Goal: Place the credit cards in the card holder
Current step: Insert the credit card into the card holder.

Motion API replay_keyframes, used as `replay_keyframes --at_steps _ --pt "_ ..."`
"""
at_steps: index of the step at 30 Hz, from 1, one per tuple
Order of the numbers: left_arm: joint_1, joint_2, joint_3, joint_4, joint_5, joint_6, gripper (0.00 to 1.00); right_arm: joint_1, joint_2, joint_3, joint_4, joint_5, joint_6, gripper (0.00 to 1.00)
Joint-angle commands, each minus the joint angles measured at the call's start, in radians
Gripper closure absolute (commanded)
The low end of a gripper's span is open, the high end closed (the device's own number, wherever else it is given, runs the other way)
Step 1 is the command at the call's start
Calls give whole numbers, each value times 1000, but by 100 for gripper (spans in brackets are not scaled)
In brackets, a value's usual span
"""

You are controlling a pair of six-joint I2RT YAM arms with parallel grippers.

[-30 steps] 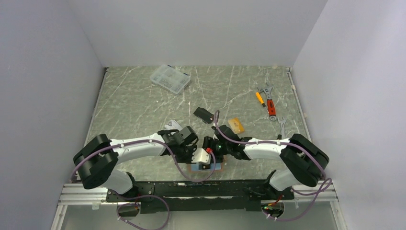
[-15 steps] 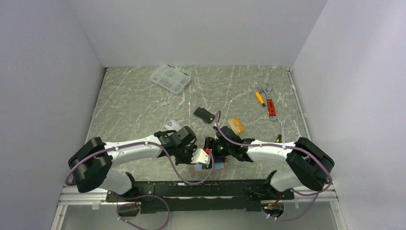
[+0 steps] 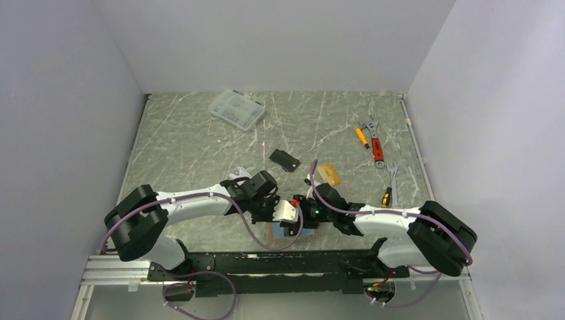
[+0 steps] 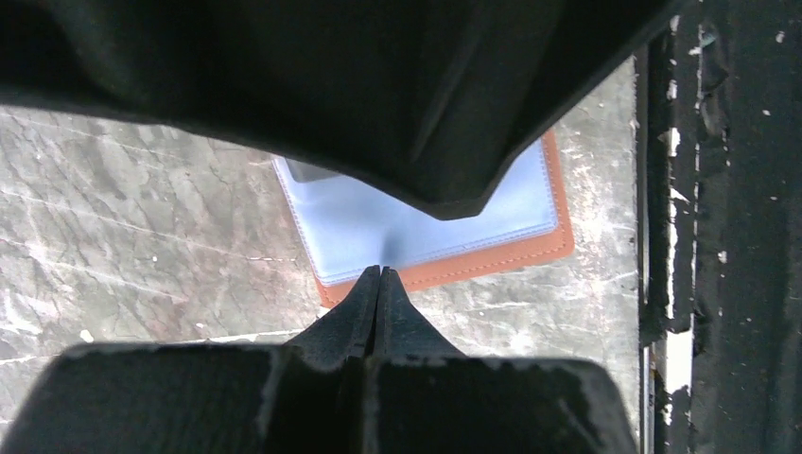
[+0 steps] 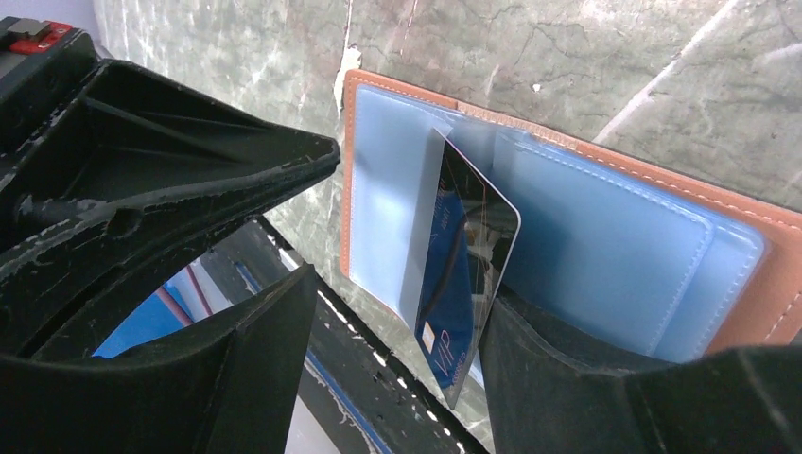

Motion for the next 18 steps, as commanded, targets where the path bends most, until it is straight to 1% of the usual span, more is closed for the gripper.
replay_keyframes --at_steps 1,8,14,18 --pt "7 27 39 60 43 -6 100 -9 -8 -51 22 67 2 36" --pt "-13 79 63 67 36 13 100 -12 25 -44 15 70 4 35" --pt "-35 108 58 51 0 19 100 -14 -46 -94 30 90 52 31" --pt "-45 116 67 25 -35 19 100 -13 -113 -112 -15 140 73 30"
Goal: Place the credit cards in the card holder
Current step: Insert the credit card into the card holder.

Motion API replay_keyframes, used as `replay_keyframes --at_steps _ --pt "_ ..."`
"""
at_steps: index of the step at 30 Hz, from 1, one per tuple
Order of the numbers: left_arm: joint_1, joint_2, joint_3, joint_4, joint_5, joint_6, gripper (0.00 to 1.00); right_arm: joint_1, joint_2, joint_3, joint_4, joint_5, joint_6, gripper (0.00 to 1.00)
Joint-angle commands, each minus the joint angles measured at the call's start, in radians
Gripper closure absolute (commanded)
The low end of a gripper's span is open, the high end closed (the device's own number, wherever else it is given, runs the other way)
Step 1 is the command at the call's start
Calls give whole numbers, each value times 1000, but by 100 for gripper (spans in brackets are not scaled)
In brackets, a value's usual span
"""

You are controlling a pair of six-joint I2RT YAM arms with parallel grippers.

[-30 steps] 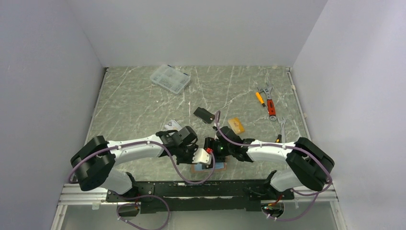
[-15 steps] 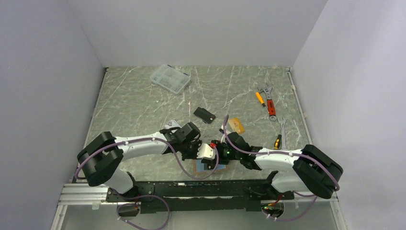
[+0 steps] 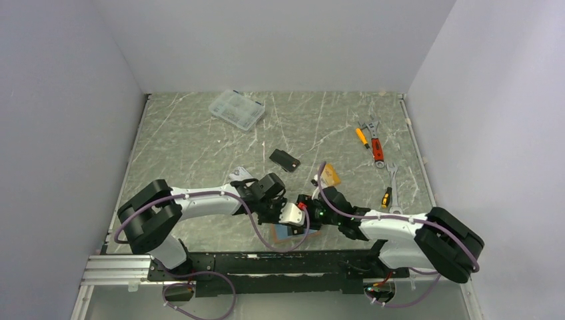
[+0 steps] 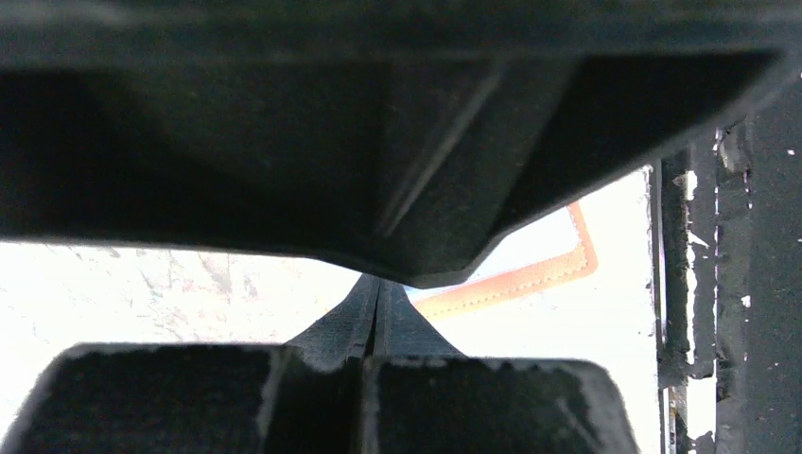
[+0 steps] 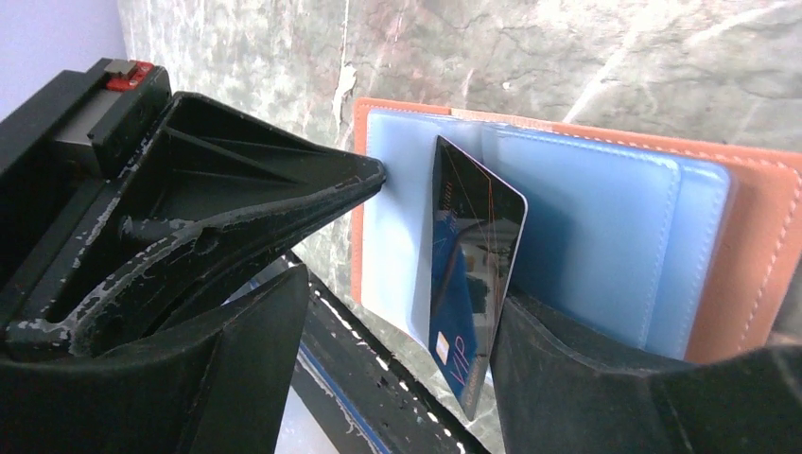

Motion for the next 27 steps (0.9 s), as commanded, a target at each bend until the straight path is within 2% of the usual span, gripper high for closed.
replay_keyframes --at_steps 1,7,12,15,21,27 --pt "-16 14 28 -29 -32 8 100 -7 -74 -36 -123 112 12 30" --pt "-48 -1 6 -25 -74 20 100 -6 -77 -14 -210 152 23 29" --pt "-48 -42 11 -17 -71 1 100 -6 33 -6 -165 126 28 31" --pt "-48 -47 8 -19 -73 0 100 -6 82 14 -180 123 24 36" --pt "-43 -64 -21 -18 -74 4 100 -6 8 -29 -209 102 40 34" --pt "-32 -82 -33 -23 -74 2 100 -2 4 55 -495 169 53 32"
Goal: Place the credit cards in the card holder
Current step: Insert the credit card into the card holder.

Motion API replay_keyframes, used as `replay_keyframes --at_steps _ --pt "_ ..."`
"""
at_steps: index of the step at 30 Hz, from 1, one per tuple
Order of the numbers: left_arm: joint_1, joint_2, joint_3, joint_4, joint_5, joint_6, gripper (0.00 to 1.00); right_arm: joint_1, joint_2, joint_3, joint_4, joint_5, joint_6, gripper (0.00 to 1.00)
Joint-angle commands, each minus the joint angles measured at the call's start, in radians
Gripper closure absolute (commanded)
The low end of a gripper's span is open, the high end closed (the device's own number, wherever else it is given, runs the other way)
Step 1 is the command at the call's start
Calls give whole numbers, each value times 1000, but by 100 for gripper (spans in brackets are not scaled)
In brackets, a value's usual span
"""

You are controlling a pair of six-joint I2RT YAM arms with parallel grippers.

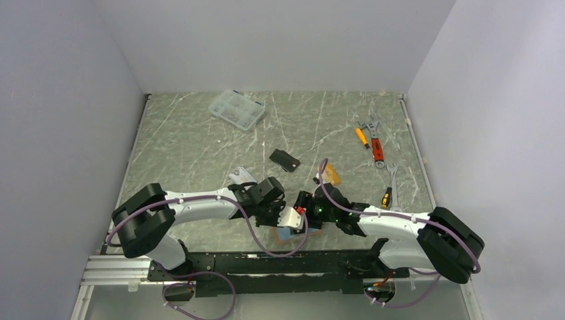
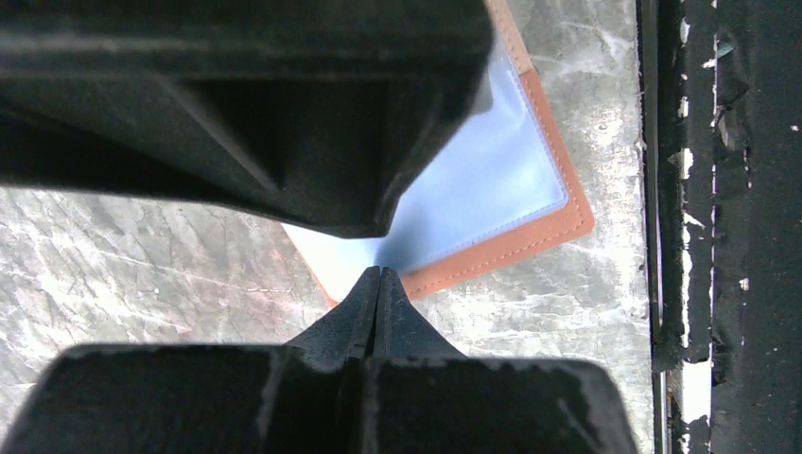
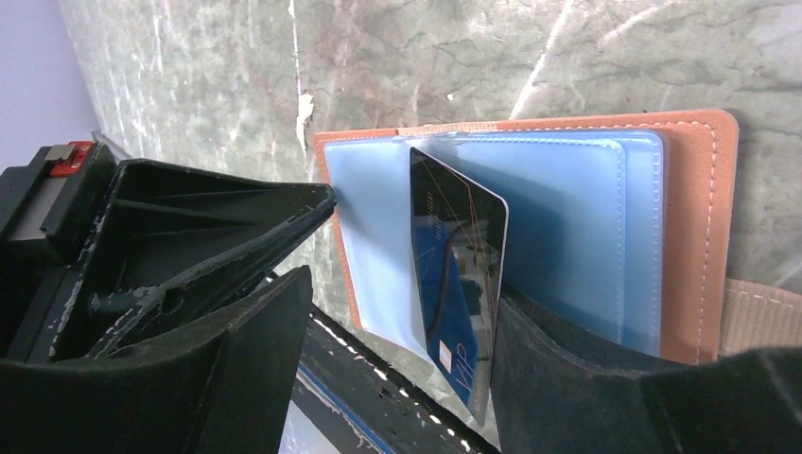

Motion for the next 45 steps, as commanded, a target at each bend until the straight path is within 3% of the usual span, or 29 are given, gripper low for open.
replay_keyframes --at_steps 1,13,17,21,25,26,29,32,38,45 --pt "8 -44 -16 -6 2 3 100 3 14 3 -355 95 7 31" --pt "8 -50 -28 -10 -3 5 100 8 -147 -29 -336 63 11 38" --pt "6 -50 0 -26 0 1 100 8 -77 18 -368 62 -10 46" --pt "25 -68 74 -94 19 -8 100 9 -23 1 -294 55 1 52" --pt "26 -75 161 -194 92 -34 100 7 38 15 -258 37 1 75" --pt "20 -73 175 -214 119 -41 100 7 49 21 -256 29 0 75" --pt "-39 -56 176 -237 155 -44 100 8 60 35 -275 18 -13 59" --pt "-91 -10 148 -209 149 -28 100 7 40 46 -320 26 -17 51" --pt "-96 49 116 -137 105 -24 100 4 -49 55 -395 45 -27 46" --pt "-123 56 59 -81 24 2 100 -45 -99 7 -330 -40 -12 47"
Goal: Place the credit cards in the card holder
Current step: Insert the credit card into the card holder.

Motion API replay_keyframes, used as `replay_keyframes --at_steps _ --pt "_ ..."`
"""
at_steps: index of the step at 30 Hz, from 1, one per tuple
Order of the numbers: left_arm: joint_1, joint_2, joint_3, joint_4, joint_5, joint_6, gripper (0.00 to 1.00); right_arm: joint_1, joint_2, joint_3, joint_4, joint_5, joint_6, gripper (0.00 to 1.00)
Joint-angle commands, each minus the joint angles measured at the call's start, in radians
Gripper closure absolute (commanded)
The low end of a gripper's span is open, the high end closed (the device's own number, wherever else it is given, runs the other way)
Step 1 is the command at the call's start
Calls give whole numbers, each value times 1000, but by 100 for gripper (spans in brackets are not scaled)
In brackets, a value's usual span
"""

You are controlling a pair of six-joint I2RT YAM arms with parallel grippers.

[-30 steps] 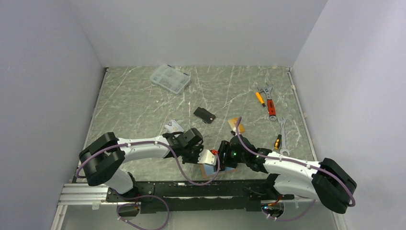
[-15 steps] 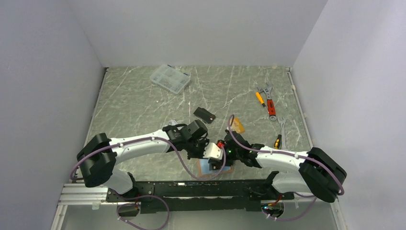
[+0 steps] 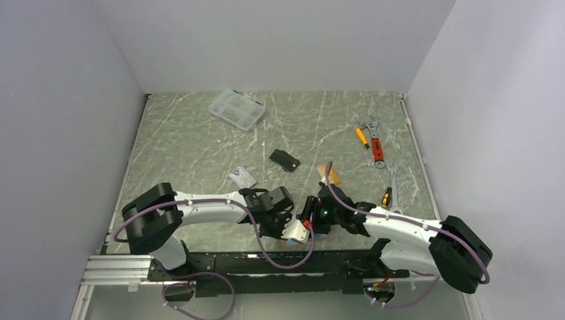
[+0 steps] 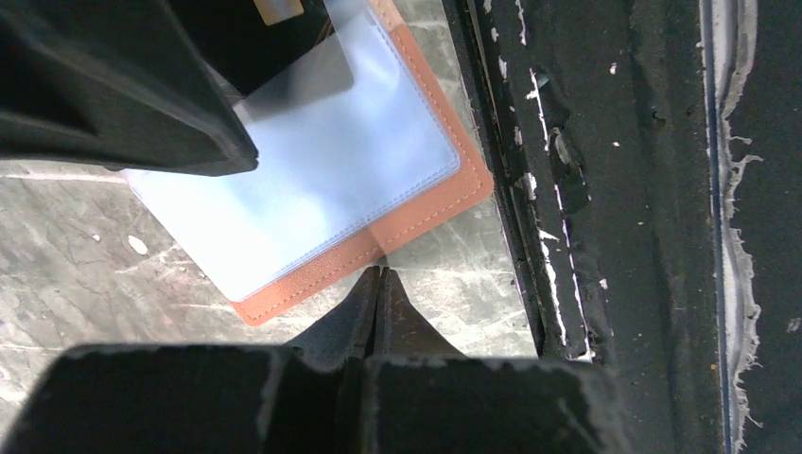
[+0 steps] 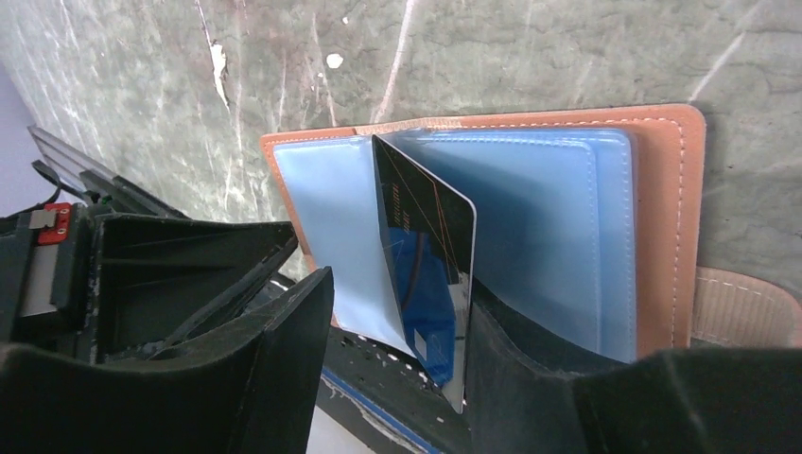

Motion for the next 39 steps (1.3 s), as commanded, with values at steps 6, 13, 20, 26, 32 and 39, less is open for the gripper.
replay_keyframes --at_steps 6,13,20,26,32,39 --pt "-28 41 -16 61 -88 35 100 -62 -27 0 -86 -102 -55 43" --pt "-27 28 -37 81 -121 41 100 -78 -113 50 -232 -61 -83 45" --pt "-7 -48 -18 79 -128 37 100 -83 -117 23 -137 -81 -59 57" --pt "-7 -39 -10 77 -114 35 100 -87 -173 22 -189 -54 -64 70" --pt "-7 -44 -5 77 -100 18 100 -98 -218 -21 -221 -31 -56 74" --pt "-11 -38 64 35 -77 2 100 -99 -218 -80 -174 -34 -49 88"
